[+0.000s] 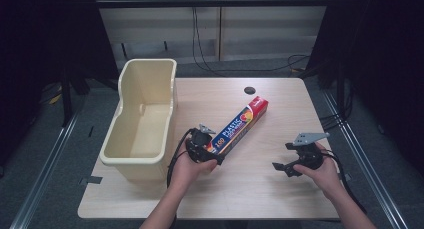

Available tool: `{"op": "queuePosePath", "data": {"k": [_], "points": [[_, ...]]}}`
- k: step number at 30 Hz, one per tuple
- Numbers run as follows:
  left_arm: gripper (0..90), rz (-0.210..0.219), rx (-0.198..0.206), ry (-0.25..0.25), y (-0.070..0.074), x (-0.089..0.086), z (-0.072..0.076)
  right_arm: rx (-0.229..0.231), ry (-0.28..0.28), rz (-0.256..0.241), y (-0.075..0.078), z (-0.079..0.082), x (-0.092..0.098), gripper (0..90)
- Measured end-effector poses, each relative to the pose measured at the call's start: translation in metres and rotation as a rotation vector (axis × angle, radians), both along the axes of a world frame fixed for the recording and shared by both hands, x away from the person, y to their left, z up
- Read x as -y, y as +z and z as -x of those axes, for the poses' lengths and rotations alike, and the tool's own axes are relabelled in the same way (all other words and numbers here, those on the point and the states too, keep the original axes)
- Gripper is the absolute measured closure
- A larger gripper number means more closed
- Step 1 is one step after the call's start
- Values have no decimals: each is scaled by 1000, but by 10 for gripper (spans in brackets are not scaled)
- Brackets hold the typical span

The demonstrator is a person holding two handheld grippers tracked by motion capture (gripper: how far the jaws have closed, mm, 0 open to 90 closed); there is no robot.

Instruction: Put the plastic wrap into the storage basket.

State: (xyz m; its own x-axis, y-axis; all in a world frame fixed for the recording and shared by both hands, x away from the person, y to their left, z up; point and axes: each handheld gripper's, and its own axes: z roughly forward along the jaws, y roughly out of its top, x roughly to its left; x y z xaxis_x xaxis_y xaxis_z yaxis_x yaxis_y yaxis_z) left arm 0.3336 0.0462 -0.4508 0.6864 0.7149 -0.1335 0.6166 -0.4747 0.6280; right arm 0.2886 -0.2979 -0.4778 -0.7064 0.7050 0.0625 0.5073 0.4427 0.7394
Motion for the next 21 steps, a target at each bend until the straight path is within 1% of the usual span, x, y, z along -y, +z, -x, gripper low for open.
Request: {"op": "queuePosePath", "data": {"k": [1,2,3,4,5,6,7,8,10,11,12,13,14,15,16,17,18,19,20,21], "points": [[146,-7,-4,-7,1,0,-1,-1,2,2,-1,0,0,57],[143,1,-14,-1,1,1,-1,0,5,1,-1,0,0,56],[132,0,-22,-10,1,2,-2,-2,6,1,-1,0,0,56],[128,8,-20,1,0,4,-2,-8,8,0,0,-1,0,56],[127,-6,-33,-17,0,5,-3,-16,6,-1,0,0,0,56],[125,-6,-33,-17,0,5,-3,-16,6,-1,0,0,0,56],[125,-12,-39,-28,0,7,-4,-14,8,-2,0,-1,0,57],[123,-13,-34,-23,1,9,-7,0,-1,-4,1,-1,0,65],[120,-12,-34,-25,2,11,-9,2,-1,-6,2,-1,1,60],[120,-7,-36,-19,5,14,-14,2,1,-9,2,-2,1,62],[120,-13,-41,-28,7,16,-16,1,1,-10,2,-2,1,62],[119,-12,-38,-29,8,17,-19,-1,4,-10,2,-2,1,62],[119,0,-45,-34,10,19,-23,-3,5,-11,2,-2,1,63],[115,1,-41,-28,11,22,-25,1,1,-11,2,-2,1,62],[115,1,-48,-38,12,25,-29,-1,1,-13,2,-2,1,62],[115,4,-56,-37,13,27,-32,-6,0,-18,2,-2,2,62],[114,7,-65,-46,14,30,-37,2,2,-19,2,-2,2,62],[114,6,-70,-41,15,33,-41,-4,4,-20,3,-2,3,60],[113,-5,-73,-46,15,36,-44,-8,8,-20,3,-2,3,59],[113,-6,-77,-51,16,39,-48,-6,7,-19,3,-2,4,59]]}}
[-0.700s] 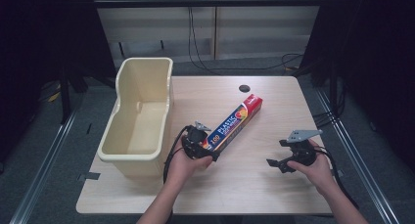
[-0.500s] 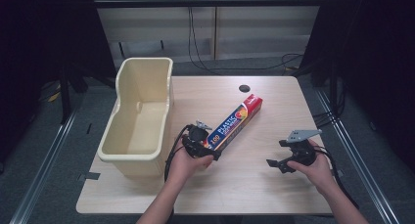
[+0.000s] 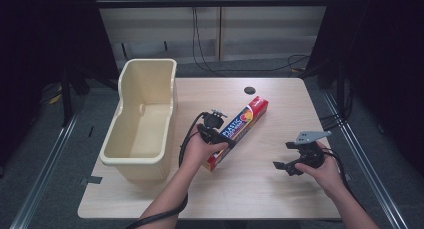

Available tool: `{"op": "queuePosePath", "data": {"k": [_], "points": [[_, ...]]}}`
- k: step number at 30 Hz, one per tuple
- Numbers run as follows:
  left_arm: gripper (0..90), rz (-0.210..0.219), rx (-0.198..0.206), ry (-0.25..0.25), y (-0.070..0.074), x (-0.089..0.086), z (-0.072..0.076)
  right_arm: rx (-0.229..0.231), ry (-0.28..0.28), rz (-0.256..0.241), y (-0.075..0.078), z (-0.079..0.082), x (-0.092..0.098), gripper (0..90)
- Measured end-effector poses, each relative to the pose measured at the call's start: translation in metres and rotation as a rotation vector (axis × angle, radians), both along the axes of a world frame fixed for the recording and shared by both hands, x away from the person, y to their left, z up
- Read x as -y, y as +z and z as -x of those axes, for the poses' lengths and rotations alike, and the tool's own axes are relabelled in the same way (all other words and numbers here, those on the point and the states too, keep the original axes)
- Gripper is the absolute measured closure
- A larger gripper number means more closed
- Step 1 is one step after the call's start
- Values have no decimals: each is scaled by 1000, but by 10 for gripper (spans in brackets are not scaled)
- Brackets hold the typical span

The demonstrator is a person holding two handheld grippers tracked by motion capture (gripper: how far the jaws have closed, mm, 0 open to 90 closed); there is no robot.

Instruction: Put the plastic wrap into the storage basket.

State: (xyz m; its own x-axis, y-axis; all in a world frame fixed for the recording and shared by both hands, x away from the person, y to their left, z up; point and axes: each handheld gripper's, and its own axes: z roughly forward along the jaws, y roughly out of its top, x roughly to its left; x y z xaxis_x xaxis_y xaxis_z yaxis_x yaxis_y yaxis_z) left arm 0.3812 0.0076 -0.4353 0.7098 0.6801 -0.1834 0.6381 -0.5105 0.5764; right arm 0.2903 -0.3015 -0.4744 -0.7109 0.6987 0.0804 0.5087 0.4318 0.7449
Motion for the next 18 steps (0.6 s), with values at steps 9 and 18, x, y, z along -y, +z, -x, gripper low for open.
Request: {"op": "queuePosePath", "data": {"k": [9,18], "points": [[114,-9,-28,8,-2,24,-29,13,-14,-12,1,-1,3,61],[118,-37,-54,-3,-10,39,-47,15,-3,-11,2,-1,4,62]]}}
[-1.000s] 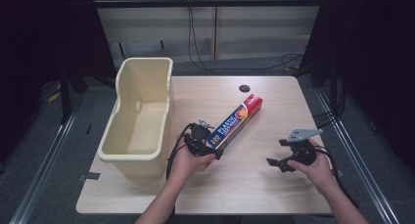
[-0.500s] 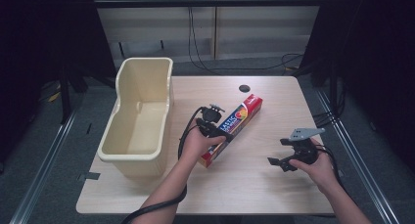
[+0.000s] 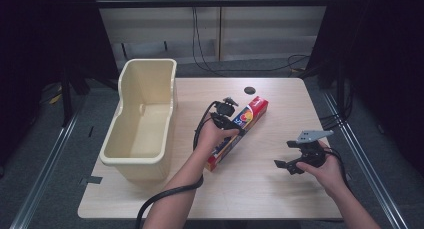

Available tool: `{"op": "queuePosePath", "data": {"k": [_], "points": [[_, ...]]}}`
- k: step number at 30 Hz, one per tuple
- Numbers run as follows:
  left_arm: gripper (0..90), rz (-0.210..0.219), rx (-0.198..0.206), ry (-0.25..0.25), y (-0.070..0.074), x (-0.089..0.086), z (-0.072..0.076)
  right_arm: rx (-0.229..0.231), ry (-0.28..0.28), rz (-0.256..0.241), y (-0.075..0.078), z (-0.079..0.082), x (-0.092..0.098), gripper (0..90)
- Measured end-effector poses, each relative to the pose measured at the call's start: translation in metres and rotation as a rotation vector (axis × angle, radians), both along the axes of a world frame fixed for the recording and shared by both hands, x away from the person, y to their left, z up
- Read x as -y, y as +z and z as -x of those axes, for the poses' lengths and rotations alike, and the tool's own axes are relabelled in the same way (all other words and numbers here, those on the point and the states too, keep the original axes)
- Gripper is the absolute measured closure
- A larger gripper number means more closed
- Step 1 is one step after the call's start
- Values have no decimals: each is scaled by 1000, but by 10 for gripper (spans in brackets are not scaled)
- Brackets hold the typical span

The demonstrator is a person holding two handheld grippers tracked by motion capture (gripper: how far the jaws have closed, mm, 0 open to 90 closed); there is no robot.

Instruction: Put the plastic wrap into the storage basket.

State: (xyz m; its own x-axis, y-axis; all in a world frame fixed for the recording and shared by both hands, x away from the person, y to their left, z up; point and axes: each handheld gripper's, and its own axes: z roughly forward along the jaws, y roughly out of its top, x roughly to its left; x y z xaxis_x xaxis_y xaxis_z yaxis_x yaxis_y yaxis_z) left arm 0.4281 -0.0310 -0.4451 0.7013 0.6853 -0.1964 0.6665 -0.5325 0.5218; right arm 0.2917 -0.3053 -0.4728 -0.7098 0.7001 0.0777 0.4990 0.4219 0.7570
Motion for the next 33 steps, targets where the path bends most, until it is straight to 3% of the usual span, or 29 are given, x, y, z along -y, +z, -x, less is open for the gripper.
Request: {"op": "queuePosePath", "data": {"k": [1,2,3,6,11,12,15,16,21,22,23,25,29,30,33], "points": [[121,22,2,32,-2,4,-1,-2,-1,-2,0,0,0,61],[130,22,2,32,-2,4,-1,2,-2,-3,0,0,0,61],[138,-3,0,-2,-3,6,-4,4,-5,-1,0,0,0,61],[155,-36,7,-26,-6,9,-6,6,-4,-5,1,0,1,61],[189,-75,16,-28,-9,13,-8,8,-6,-8,2,0,1,61],[207,-90,-3,-27,-11,14,-10,6,-8,-7,2,0,0,61],[253,-91,-10,-37,-12,14,-12,9,0,-8,2,0,0,62],[256,-99,-32,-37,-15,17,-13,9,2,-8,2,0,0,62],[280,-107,-29,-33,-19,22,-15,11,5,-13,3,0,0,62],[281,-123,-42,-57,-19,22,-16,12,4,-13,3,0,1,62],[281,-106,-48,-47,-21,24,-16,13,2,-12,3,0,1,62],[289,-110,-62,-49,-24,25,-18,13,-1,-14,4,0,1,63],[333,-158,-62,-50,-28,29,-20,14,-1,-12,4,0,1,63],[380,-174,-74,-42,-25,29,-21,18,2,-14,4,0,1,62],[402,-207,-99,-39,-22,31,-23,20,-2,-14,5,0,2,62]]}}
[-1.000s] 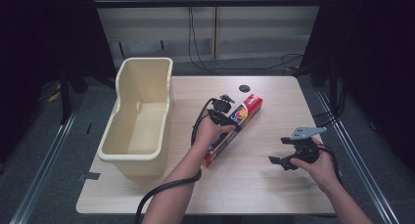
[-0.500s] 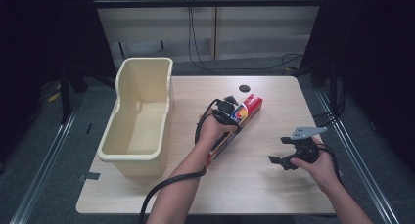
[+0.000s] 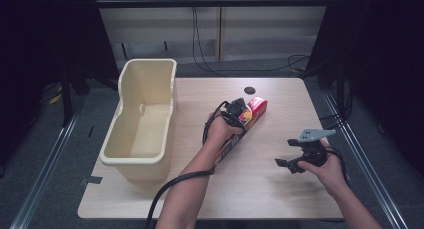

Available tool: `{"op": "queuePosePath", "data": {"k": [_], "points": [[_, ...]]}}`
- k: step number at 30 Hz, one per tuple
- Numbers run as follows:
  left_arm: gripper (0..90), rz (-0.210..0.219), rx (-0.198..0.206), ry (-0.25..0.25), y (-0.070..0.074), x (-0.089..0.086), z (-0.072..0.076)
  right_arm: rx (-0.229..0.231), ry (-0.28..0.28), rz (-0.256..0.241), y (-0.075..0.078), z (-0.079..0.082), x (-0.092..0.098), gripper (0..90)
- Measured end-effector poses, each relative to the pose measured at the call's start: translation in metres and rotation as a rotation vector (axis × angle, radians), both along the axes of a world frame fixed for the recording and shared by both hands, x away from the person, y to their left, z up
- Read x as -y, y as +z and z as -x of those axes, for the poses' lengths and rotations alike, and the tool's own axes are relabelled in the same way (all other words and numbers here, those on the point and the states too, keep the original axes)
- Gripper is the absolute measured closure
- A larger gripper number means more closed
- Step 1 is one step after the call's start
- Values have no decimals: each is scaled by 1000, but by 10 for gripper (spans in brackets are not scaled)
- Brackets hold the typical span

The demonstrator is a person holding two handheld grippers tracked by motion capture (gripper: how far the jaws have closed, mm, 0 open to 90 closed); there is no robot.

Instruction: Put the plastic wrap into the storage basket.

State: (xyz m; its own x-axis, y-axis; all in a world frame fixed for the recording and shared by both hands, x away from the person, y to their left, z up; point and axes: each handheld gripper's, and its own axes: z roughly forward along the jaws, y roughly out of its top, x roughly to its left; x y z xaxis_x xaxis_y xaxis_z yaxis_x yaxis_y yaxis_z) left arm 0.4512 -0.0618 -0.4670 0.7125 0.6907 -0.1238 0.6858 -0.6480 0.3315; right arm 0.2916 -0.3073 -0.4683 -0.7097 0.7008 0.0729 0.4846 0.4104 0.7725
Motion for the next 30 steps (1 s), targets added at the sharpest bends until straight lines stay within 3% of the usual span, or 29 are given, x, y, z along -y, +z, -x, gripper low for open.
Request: {"op": "queuePosePath", "data": {"k": [4,6,7,9,11,18,22,30], "points": [[407,-2,-47,25,9,1,1,-4,1,-2,0,0,1,62],[409,-12,-68,10,15,0,1,-4,-1,-2,0,0,0,62],[409,-8,-78,29,18,0,2,-2,2,-3,0,0,0,62],[410,-20,-84,12,22,-2,1,-6,2,0,0,0,-1,62],[409,4,-105,20,32,-5,1,-10,4,1,0,0,-1,61],[409,-5,-122,26,55,-12,3,-5,7,-1,0,0,-2,59],[408,12,-133,41,72,-19,4,2,3,2,0,0,-3,59],[408,26,-163,69,92,-31,4,4,7,-2,0,-1,-4,59]]}}
